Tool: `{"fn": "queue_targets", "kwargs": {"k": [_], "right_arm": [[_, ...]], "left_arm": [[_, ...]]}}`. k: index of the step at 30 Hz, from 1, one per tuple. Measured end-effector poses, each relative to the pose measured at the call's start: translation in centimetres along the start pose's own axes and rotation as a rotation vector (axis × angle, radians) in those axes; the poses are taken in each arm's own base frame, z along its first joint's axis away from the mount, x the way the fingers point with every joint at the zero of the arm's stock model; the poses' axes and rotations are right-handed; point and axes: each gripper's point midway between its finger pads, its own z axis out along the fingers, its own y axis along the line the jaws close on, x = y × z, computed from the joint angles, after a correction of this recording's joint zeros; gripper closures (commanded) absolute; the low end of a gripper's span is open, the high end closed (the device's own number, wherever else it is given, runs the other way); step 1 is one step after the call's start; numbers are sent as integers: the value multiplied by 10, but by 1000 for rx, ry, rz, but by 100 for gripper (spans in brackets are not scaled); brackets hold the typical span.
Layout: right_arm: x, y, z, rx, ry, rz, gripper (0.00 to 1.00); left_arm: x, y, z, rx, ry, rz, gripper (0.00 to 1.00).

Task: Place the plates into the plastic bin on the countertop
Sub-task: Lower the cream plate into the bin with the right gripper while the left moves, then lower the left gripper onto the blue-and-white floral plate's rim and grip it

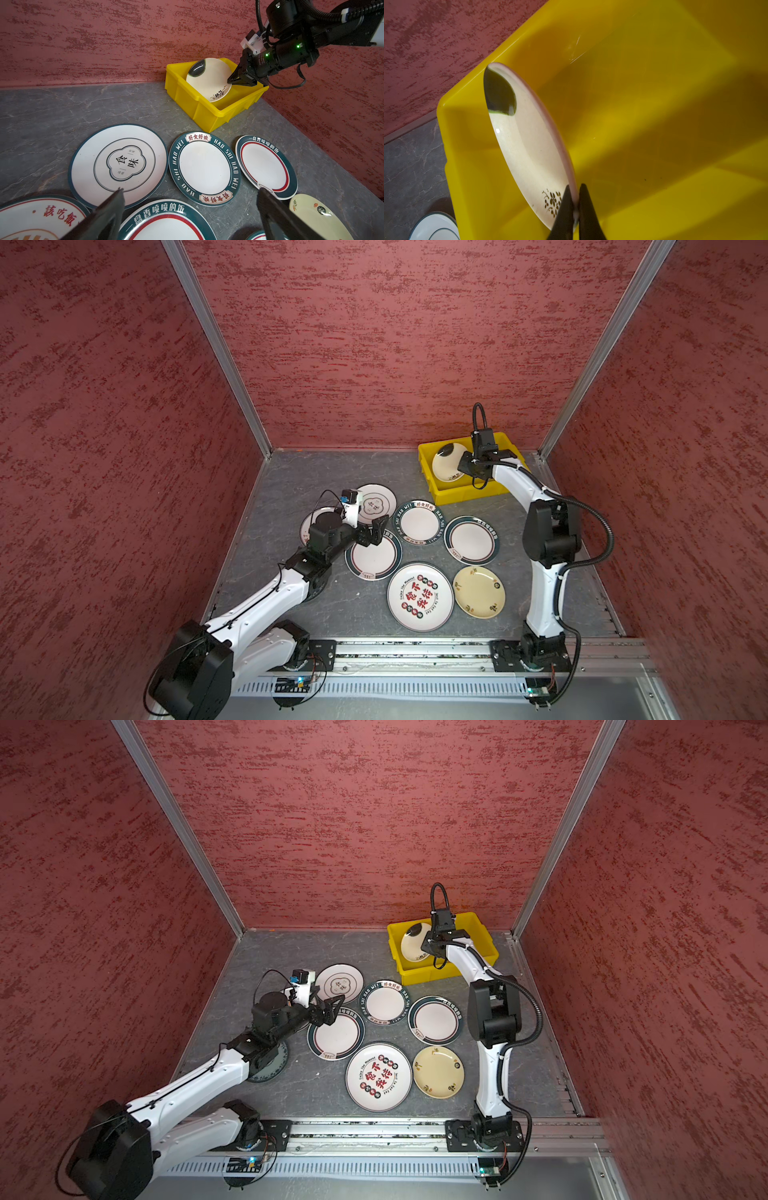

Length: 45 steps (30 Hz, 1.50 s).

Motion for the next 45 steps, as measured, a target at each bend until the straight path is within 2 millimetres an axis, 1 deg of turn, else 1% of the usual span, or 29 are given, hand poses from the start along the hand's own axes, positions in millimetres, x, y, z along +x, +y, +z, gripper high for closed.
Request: {"fn": "queue_targets", "kwargs": {"k": [6, 9, 11, 12, 13, 14, 15, 18, 20, 22, 24, 27, 29, 31, 33, 34, 36, 37, 38, 41, 43, 45], "right_arm": [[19, -9, 24, 35, 66, -8, 100], [22, -7, 31, 28, 87, -9, 100], [20, -5, 31, 20, 87, -11, 86], [20, -4, 31, 18, 89, -13, 76], [19, -3, 30, 15, 88, -17, 59], [19, -2, 29, 11, 89, -19, 48], [19, -2, 29, 9, 90, -24, 41], [17, 0, 28, 1, 87, -36, 23], [15, 1, 26, -5, 81, -45, 17], [13, 3, 20, -15, 69, -51, 15], [11, 4, 9, -31, 50, -55, 14], [8, 5, -18, -57, 16, -54, 14], [5, 9, -45, -87, -27, -53, 14], [6, 12, -79, -133, -85, -53, 13], [12, 17, -113, -205, -141, -46, 13], [19, 22, -131, -256, -162, -44, 13], [29, 30, -153, -339, -185, -42, 13], [36, 35, -160, -377, -187, -47, 13], [43, 38, -163, -404, -183, -54, 13], [71, 43, -161, -461, -127, -81, 13], [90, 43, -157, -484, -77, -93, 12], [102, 40, -156, -496, -47, -104, 12]], "left_arm": [[-1, 8, -1, -45, -9, 2, 1], [-2, 10, -1, -58, -12, 3, 1], [-2, 12, -1, -69, -15, 4, 1], [-3, 13, -1, -75, -16, 4, 1], [-3, 14, -1, -81, -17, 4, 1], [-3, 15, -1, -89, -18, 5, 0], [-3, 16, -1, -93, -18, 6, 1], [-3, 19, -2, -112, -18, 6, 0], [-2, 23, -3, -134, -17, 6, 1], [-2, 28, -5, -163, -18, 2, 1], [-2, 36, -8, -211, -16, -13, 1], [-4, 50, -18, -307, -6, -79, 1], [-8, 59, -31, -378, -5, -140, 1], [-12, 67, -47, -446, -11, -211, 1], [-12, 75, -66, -509, -16, -280, 1], [-10, 80, -75, -542, -14, -317, 0], [1, 91, -94, -608, 3, -385, 0], [8, 98, -103, -647, 18, -416, 1], [16, 103, -111, -679, 34, -447, 1], [38, 119, -134, -777, 87, -538, 1], [54, 124, -147, -827, 134, -598, 1], [69, 123, -155, -855, 182, -651, 1]]}}
